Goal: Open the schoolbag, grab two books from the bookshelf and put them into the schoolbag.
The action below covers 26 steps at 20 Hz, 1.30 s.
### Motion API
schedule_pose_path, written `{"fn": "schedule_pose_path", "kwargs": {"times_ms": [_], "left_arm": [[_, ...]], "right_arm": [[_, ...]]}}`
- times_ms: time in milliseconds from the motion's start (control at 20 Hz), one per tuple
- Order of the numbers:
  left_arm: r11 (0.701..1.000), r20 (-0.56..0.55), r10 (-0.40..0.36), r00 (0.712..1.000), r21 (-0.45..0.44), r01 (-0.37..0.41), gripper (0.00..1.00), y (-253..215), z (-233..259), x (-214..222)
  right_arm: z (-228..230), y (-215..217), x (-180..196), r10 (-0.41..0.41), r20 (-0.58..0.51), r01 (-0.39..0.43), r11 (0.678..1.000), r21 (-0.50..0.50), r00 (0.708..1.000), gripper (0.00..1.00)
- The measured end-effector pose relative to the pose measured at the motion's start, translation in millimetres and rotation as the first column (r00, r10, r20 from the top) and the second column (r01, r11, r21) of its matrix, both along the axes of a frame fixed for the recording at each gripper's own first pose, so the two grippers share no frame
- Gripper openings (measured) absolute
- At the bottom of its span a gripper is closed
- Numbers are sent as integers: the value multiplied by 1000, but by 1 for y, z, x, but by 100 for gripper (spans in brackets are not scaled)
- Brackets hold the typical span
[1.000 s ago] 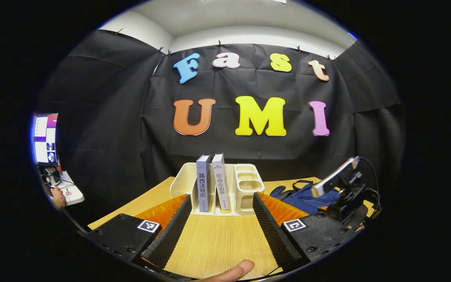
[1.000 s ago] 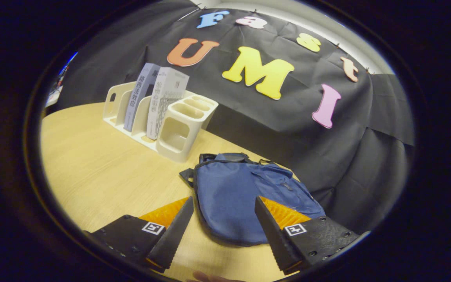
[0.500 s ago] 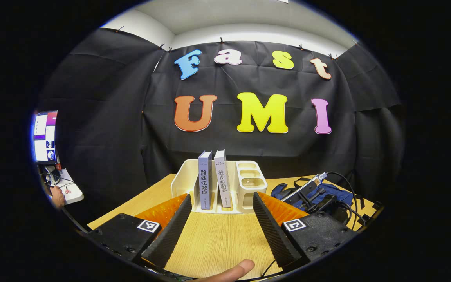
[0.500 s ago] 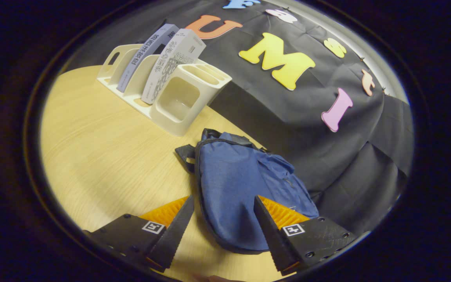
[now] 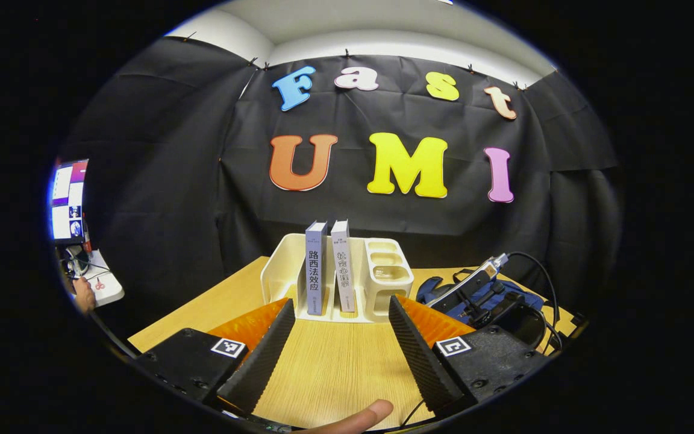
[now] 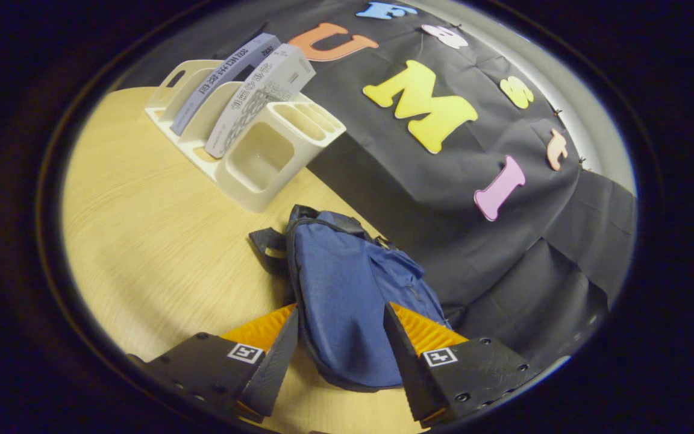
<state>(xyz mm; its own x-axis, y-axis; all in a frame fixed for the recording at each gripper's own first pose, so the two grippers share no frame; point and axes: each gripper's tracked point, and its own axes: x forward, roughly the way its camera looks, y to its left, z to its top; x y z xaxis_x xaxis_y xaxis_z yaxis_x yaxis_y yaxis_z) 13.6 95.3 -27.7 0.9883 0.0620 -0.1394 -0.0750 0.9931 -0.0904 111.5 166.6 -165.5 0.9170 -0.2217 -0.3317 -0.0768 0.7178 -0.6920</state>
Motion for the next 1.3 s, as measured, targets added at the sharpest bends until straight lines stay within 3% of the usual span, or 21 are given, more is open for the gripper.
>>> {"fn": "schedule_pose_path", "kwargs": {"times_ms": [100, 200, 250, 300, 350, 500, 550, 650, 1050, 1300], "left_arm": [[1000, 15, -9, 1000, -16, 10, 99, -4, 3, 0], [998, 21, -49, 999, -39, 50, 98, -10, 1, 4], [997, 18, -60, 998, -51, 61, 98, -11, -3, 6], [996, 11, -65, 998, -59, 66, 98, -11, -5, 8], [996, 2, -66, 998, -62, 66, 98, -11, -8, 8], [998, -1, -49, 999, -46, 49, 98, -8, -8, 8], [998, -3, -43, 999, -39, 43, 98, -8, -7, 8], [998, 2, -45, 999, -35, 45, 98, -7, -5, 10], [998, -5, -37, 999, 41, 37, 98, -9, -12, 16], [999, -21, -50, 999, 20, 51, 98, -20, -21, 25]], "right_arm": [[0, 5, 12, 14, -2, -14, 999, -38, 1000, 80], [-8, 6, 19, 9, -30, -10, 999, -40, 999, 65], [-7, 5, 24, 3, -25, -4, 999, -43, 1000, 65], [-8, 3, 28, -10, -24, 9, 999, -39, 1000, 48], [-13, 1, 30, -19, -41, 18, 999, -31, 999, 46], [-19, 3, 32, -15, -86, 15, 1000, 9, 996, 12], [-17, 4, 34, 2, -80, 0, 1000, 23, 997, 16], [-12, 1, 33, 11, -78, -8, 999, 43, 997, 5], [30, -15, 42, 27, -65, -14, 982, 188, 998, 5], [60, -41, 55, 8, -32, -1, 975, 221, 999, 5]]}}
